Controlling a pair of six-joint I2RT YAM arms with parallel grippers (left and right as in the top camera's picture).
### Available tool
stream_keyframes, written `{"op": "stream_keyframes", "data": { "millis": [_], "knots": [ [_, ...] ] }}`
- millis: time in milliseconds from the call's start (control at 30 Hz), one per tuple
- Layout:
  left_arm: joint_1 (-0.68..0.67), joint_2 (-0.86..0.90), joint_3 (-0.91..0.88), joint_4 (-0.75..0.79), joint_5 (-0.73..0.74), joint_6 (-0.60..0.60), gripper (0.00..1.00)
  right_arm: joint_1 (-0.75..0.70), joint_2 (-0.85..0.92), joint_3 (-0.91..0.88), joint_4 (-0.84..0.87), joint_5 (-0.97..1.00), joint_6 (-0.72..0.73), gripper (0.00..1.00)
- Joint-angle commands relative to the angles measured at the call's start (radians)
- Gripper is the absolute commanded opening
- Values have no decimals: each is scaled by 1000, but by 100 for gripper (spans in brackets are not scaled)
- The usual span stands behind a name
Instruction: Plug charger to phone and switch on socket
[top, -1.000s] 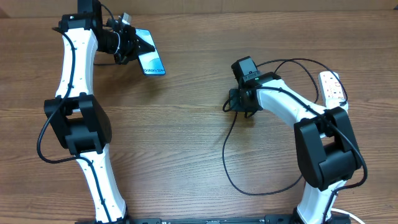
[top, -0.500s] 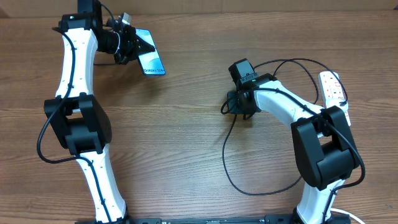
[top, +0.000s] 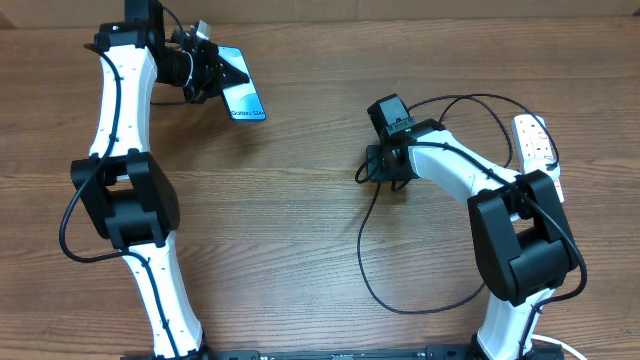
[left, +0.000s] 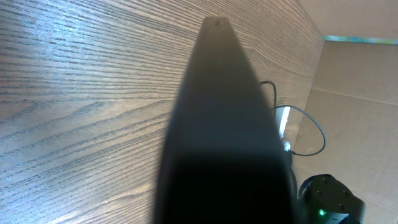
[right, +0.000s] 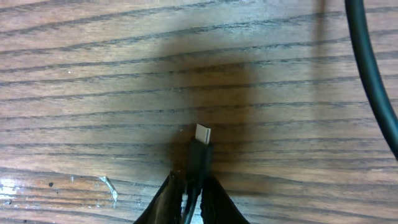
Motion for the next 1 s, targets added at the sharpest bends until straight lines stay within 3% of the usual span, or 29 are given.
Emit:
{"op": "stream_keyframes", "data": {
  "millis": [0, 167, 433, 667, 800, 967],
  "knots": [
    [-7, -17, 10, 4, 24, 15, 4, 4, 12, -15, 3, 18, -3, 13],
    [-7, -17, 10, 3, 24, 15, 4, -11, 12, -18, 28, 20, -3, 16],
    [-7, -17, 10, 3, 24, 15, 4, -18, 12, -18, 26, 19, 0, 4],
    [-7, -17, 10, 8, 73, 16, 4, -18, 6, -5, 5, -18, 0, 3],
    [-7, -17, 10, 57, 226, 15, 4, -45, -28, 50, -45, -293, -32, 3],
    [-7, -17, 10, 154, 423, -11, 4, -91, -88, 74, -2, -817, -103, 4]
  ]
}}
